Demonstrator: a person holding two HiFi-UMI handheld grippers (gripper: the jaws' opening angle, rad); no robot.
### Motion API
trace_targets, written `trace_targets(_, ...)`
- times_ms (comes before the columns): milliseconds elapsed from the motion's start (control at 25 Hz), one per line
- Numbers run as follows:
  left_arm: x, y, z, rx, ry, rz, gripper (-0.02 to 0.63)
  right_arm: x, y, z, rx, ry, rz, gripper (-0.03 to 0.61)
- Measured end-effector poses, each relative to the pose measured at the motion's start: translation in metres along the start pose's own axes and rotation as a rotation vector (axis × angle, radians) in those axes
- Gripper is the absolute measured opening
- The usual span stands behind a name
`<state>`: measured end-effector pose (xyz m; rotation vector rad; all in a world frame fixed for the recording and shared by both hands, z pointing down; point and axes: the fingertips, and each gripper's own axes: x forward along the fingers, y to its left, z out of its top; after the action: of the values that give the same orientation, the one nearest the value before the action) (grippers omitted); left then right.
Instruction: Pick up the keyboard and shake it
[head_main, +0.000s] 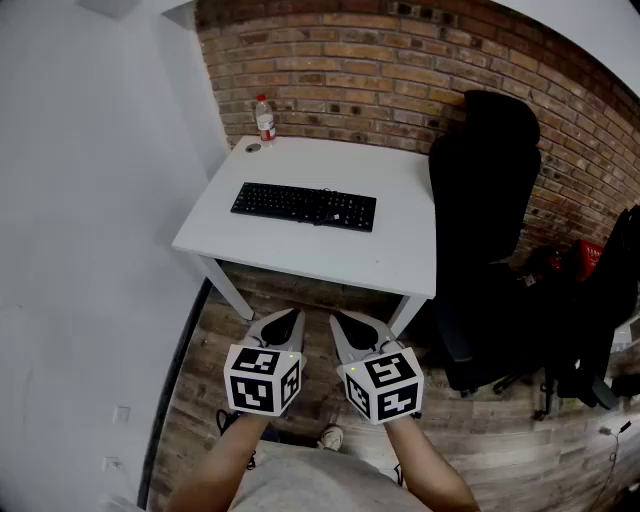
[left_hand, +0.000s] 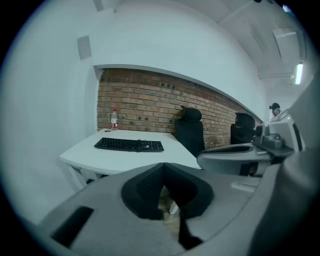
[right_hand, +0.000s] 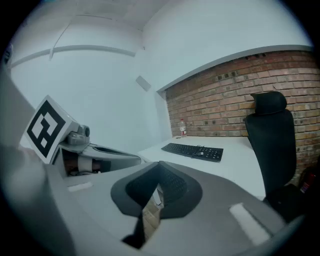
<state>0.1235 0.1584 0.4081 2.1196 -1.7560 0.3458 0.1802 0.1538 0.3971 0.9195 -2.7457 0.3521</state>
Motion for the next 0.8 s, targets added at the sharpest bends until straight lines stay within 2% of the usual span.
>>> trace_targets(320, 0.004, -0.002, -0.005, -0.008, -0.009, -0.017, -0.009, 0.003, -0.003, 0.000, -0.010, -0.008, -0.009, 0.009)
trace_targets(800, 0.031, 0.035, 0.001, -0.042, -0.013, -0.036, -0.009, 0.046, -0.011, 0.003, -0.012, 0.012, -0.034, 0.011)
